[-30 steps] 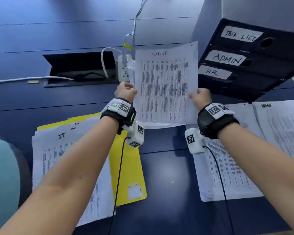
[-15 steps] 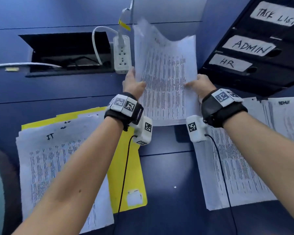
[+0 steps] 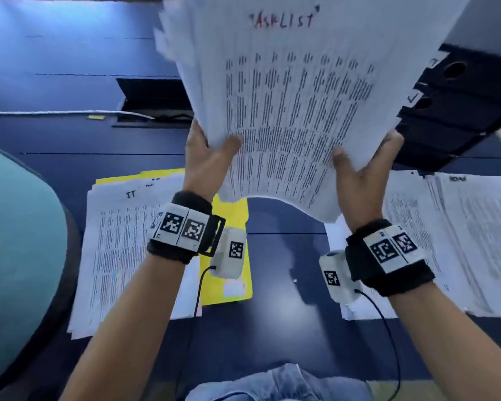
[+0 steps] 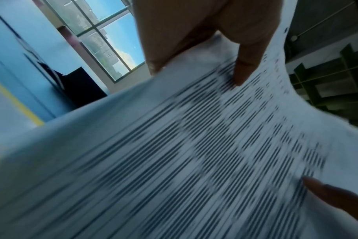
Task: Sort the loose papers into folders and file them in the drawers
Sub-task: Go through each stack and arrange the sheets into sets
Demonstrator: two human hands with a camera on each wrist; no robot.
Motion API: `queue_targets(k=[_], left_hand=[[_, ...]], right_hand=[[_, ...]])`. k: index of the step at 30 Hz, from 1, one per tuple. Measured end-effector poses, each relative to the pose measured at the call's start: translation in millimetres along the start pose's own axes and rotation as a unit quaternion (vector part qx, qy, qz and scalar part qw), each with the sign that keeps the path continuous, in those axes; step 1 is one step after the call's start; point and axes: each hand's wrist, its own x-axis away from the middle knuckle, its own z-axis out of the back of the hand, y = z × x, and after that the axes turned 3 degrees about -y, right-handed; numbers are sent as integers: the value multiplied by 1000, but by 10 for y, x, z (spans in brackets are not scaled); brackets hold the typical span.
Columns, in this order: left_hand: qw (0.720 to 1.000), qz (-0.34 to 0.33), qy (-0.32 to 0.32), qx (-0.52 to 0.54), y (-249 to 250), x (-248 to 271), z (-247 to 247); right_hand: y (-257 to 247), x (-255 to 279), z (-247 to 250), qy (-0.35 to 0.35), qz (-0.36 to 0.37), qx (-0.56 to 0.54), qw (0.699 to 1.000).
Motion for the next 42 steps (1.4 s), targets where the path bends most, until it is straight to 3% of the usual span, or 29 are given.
queue_targets(k=[4, 8, 11, 13, 16, 18, 20, 22, 24, 27, 31, 33, 36, 38, 42], left_hand=[[1000, -8, 7, 21, 44, 305, 40], [974, -194, 30, -109, 267, 279, 42], [935, -261, -33, -237, 330, 227, 85], [922, -222, -72, -308, 343, 227, 131], [923, -185, -77, -329, 338, 214, 203], [948, -163, -82, -262, 291, 213, 265], [984, -78, -98, -125, 200, 268, 294], [994, -1, -104, -39, 32, 356, 286], [995, 33, -76, -62, -54, 413, 221], [997, -15, 3, -69, 66, 416, 116], [996, -74, 23, 48, 307, 339, 98], [997, -55, 16, 61, 260, 332, 139], [998, 21, -27, 56, 100, 420, 174], [998, 52, -35, 29, 52, 487, 149], [999, 27, -20, 15, 303, 469, 46]], right_hand=[[-24, 219, 77, 26, 41, -12, 999], [-274, 183, 95, 44, 166, 109, 979], [-410, 121, 69, 44, 214, 243, 945], [-435, 112, 101, 7, 185, 272, 944], [-431, 129, 206, -15, 142, 210, 967], [-332, 157, 282, -26, 99, 109, 989], [-164, 234, 328, -50, 5, -18, 999], [-17, 365, 304, -62, -84, -15, 994], [69, 436, 241, -36, -116, 21, 992], [-30, 395, 170, 25, -72, 28, 997], [-295, 359, 185, 40, 6, -42, 998], [-304, 431, 180, 23, -3, -64, 998], [-191, 576, 104, 13, -84, -62, 994], [-132, 614, 64, 29, -73, -44, 996], [-195, 511, 66, 78, -55, -41, 995]])
